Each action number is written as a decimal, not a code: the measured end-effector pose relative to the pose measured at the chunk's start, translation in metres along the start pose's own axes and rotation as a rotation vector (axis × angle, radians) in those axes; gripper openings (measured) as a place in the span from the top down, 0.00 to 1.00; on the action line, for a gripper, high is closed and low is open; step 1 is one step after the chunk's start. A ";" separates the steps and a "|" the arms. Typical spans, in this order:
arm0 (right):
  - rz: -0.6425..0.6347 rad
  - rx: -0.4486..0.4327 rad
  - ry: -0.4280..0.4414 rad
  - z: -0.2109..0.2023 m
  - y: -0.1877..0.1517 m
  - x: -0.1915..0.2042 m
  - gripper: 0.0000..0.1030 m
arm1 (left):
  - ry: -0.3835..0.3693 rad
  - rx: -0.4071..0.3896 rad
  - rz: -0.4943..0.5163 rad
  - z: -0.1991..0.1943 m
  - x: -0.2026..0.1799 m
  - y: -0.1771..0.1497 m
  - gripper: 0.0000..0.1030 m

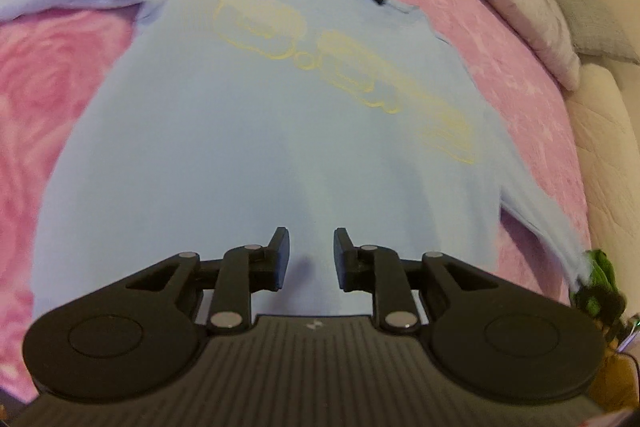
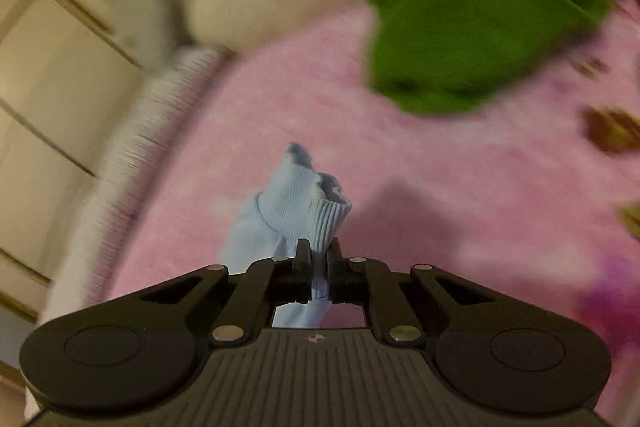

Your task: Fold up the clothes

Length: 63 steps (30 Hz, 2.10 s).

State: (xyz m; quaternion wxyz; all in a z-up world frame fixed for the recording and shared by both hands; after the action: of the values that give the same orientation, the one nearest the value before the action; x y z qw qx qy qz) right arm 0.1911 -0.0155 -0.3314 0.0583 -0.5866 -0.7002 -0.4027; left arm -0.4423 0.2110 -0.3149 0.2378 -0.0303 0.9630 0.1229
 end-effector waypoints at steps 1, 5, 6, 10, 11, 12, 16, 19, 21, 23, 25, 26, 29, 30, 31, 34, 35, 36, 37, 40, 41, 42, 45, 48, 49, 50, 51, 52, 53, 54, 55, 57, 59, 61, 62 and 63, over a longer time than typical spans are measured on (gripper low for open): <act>-0.003 0.045 -0.044 0.005 -0.004 -0.006 0.90 | 0.005 0.003 -0.011 -0.002 0.005 -0.002 0.83; -0.034 0.035 -0.188 0.003 -0.017 0.004 0.65 | 0.020 -0.011 -0.017 -0.020 0.026 -0.001 0.81; -0.040 -0.013 -0.223 -0.005 -0.019 0.012 0.58 | 0.028 -0.021 -0.021 -0.026 0.034 -0.001 0.81; -0.120 0.022 -0.119 -0.040 -0.047 0.044 0.52 | 0.055 -0.054 -0.036 -0.046 0.067 0.000 0.80; -0.144 0.066 -0.054 -0.049 -0.059 0.051 0.54 | 0.058 -0.050 -0.040 -0.046 0.074 0.000 0.80; -0.181 0.133 0.018 -0.057 -0.079 0.064 0.56 | 0.061 -0.043 -0.044 -0.045 0.081 0.000 0.80; -0.417 0.386 0.166 -0.093 -0.184 0.108 0.59 | 0.055 0.010 -0.079 -0.038 0.110 -0.010 0.79; -0.558 0.531 0.079 -0.110 -0.256 0.118 0.59 | 0.074 0.126 -0.085 -0.031 0.124 -0.025 0.79; -0.644 0.605 -0.084 -0.117 -0.285 0.115 0.59 | 0.096 0.175 -0.063 -0.038 0.126 -0.030 0.78; -0.682 0.656 -0.207 -0.129 -0.299 0.117 0.59 | 0.180 0.228 0.003 -0.051 0.120 -0.027 0.76; -0.677 0.658 -0.242 -0.149 -0.297 0.127 0.59 | 0.206 0.223 0.056 -0.072 0.111 -0.018 0.73; -0.681 0.630 -0.230 -0.162 -0.291 0.139 0.58 | 0.200 0.212 0.075 -0.086 0.104 -0.011 0.69; -0.711 0.532 -0.195 -0.191 -0.271 0.187 0.41 | 0.201 0.138 0.151 -0.126 0.078 0.011 0.59; -0.713 0.509 -0.180 -0.194 -0.263 0.203 0.37 | 0.213 0.101 0.178 -0.140 0.068 0.019 0.57; -0.715 0.486 -0.165 -0.197 -0.255 0.220 0.30 | 0.223 0.061 0.207 -0.156 0.056 0.027 0.54; -0.727 0.441 -0.130 -0.213 -0.239 0.257 0.25 | 0.215 -0.043 0.259 -0.190 0.018 0.041 0.43; -0.734 0.430 -0.115 -0.220 -0.234 0.267 0.24 | 0.208 -0.072 0.274 -0.201 0.006 0.043 0.40; -0.748 0.427 -0.103 -0.227 -0.233 0.274 0.19 | 0.200 -0.094 0.286 -0.209 -0.003 0.041 0.39; -0.762 0.424 -0.092 -0.233 -0.231 0.280 0.17 | 0.195 -0.109 0.295 -0.215 -0.010 0.036 0.39; -0.804 0.431 -0.060 -0.252 -0.230 0.285 0.15 | 0.185 -0.130 0.302 -0.227 -0.025 0.015 0.39; -0.817 0.436 -0.051 -0.259 -0.229 0.285 0.15 | 0.186 -0.132 0.295 -0.228 -0.029 0.005 0.39; -0.826 0.444 -0.045 -0.266 -0.229 0.283 0.14 | 0.191 -0.133 0.290 -0.230 -0.030 -0.004 0.39; -0.860 0.462 -0.028 -0.280 -0.225 0.267 0.14 | 0.206 -0.124 0.280 -0.236 -0.043 -0.036 0.39; -0.898 0.459 -0.002 -0.306 -0.217 0.252 0.14 | 0.216 -0.144 0.286 -0.244 -0.060 -0.071 0.39; -0.908 0.458 0.004 -0.313 -0.214 0.247 0.14 | 0.217 -0.152 0.286 -0.247 -0.066 -0.081 0.39; -0.918 0.456 0.009 -0.320 -0.212 0.242 0.14 | 0.215 -0.161 0.287 -0.251 -0.073 -0.093 0.39; -0.927 0.452 0.015 -0.326 -0.209 0.237 0.14 | 0.214 -0.171 0.289 -0.255 -0.079 -0.103 0.38; -0.935 0.448 0.020 -0.332 -0.206 0.232 0.14 | 0.214 -0.180 0.291 -0.259 -0.084 -0.113 0.37; -0.939 0.446 0.026 -0.337 -0.202 0.227 0.14 | 0.219 -0.188 0.290 -0.262 -0.088 -0.121 0.37; -0.943 0.443 0.032 -0.343 -0.199 0.223 0.14 | 0.221 -0.195 0.287 -0.267 -0.092 -0.131 0.37; -0.947 0.441 0.037 -0.348 -0.196 0.218 0.14 | 0.222 -0.201 0.285 -0.270 -0.095 -0.138 0.37; -0.951 0.442 0.042 -0.356 -0.189 0.209 0.14 | 0.225 -0.212 0.281 -0.276 -0.100 -0.153 0.37; -0.955 0.444 0.050 -0.364 -0.184 0.201 0.14 | 0.224 -0.222 0.276 -0.283 -0.103 -0.163 0.37; -0.962 0.450 0.056 -0.370 -0.182 0.196 0.14 | 0.227 -0.234 0.271 -0.289 -0.105 -0.173 0.36; -0.966 0.453 0.060 -0.372 -0.182 0.193 0.14 | 0.229 -0.240 0.269 -0.291 -0.106 -0.177 0.36; -0.970 0.456 0.064 -0.374 -0.181 0.191 0.14 | 0.230 -0.246 0.267 -0.294 -0.107 -0.181 0.36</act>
State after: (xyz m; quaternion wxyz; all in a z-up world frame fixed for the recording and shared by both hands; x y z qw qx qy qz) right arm -0.1707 -0.1017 -0.0649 0.0128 -0.1556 -0.9585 -0.2387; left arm -0.4592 -0.0378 -0.0536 0.1023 0.0548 0.9571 0.2654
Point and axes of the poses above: each gripper's, at about its wrist camera, not at the fingertips, and z roughly the way its jaws point, x to its left, y to its top, the point moved 2 cm from there along z, roughly the way its jaws point, and after that the axes turned 4 degrees about -z, right-handed, at the moved point
